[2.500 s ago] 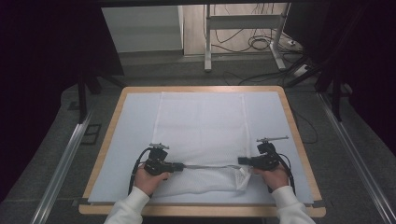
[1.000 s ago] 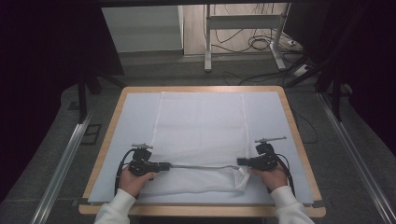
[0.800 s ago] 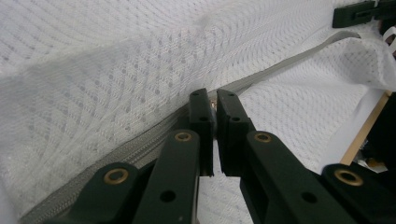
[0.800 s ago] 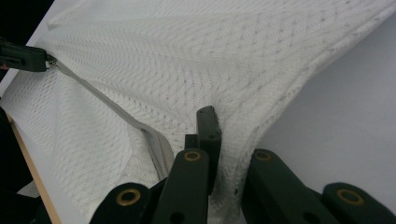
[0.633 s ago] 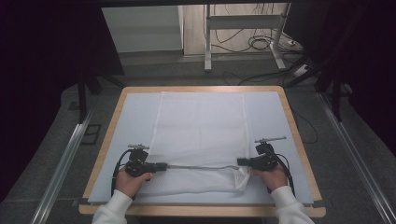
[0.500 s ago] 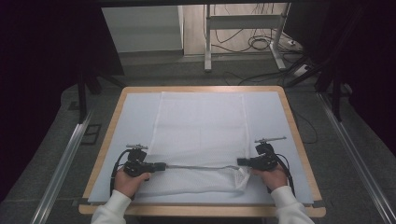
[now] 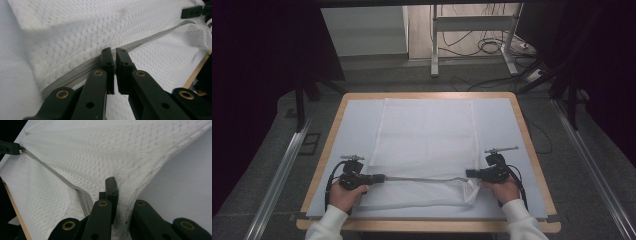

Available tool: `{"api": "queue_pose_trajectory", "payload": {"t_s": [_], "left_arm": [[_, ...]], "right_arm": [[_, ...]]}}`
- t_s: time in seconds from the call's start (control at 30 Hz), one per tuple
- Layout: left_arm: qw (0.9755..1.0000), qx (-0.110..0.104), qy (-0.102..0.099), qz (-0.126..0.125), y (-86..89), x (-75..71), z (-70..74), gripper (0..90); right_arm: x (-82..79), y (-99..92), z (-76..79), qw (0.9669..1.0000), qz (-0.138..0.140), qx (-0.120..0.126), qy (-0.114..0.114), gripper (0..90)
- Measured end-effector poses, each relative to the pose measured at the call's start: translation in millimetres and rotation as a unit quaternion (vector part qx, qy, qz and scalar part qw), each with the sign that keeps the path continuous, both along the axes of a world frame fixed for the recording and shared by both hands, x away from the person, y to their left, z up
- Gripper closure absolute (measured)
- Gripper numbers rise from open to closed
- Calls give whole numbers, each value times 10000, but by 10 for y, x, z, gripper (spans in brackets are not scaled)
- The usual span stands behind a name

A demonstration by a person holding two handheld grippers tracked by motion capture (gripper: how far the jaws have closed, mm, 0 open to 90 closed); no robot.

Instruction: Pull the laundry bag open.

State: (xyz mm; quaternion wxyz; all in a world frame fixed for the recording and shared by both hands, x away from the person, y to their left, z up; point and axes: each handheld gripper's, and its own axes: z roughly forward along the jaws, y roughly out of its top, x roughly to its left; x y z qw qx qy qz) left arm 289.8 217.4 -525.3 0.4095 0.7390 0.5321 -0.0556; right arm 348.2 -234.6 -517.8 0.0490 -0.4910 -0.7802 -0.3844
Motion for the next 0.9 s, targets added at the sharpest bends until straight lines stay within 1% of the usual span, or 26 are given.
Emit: {"api": "queue_pose_trajectory", "payload": {"t_s": [0.07,0.17,0.33,0.5,0.8,0.9], "left_arm": [[10000,15,-5,13,7,-5,5,866],[9998,166,-65,28,5,-10,17,867],[9999,159,-55,23,13,-7,17,866],[9998,160,-84,74,38,-11,28,866],[9996,133,-115,209,153,-38,37,867],[9994,174,-125,257,187,-49,36,867]], "right_arm": [[1,-2,0,10000,-5,3,-2,885],[0,-2,0,10000,-5,4,-14,885],[0,-3,1,10000,0,14,-10,884],[2,-5,0,10000,-17,7,-4,885],[4,-3,-6,10000,-17,-7,-5,885],[3,-5,-5,10000,-18,-9,-9,885]]}}
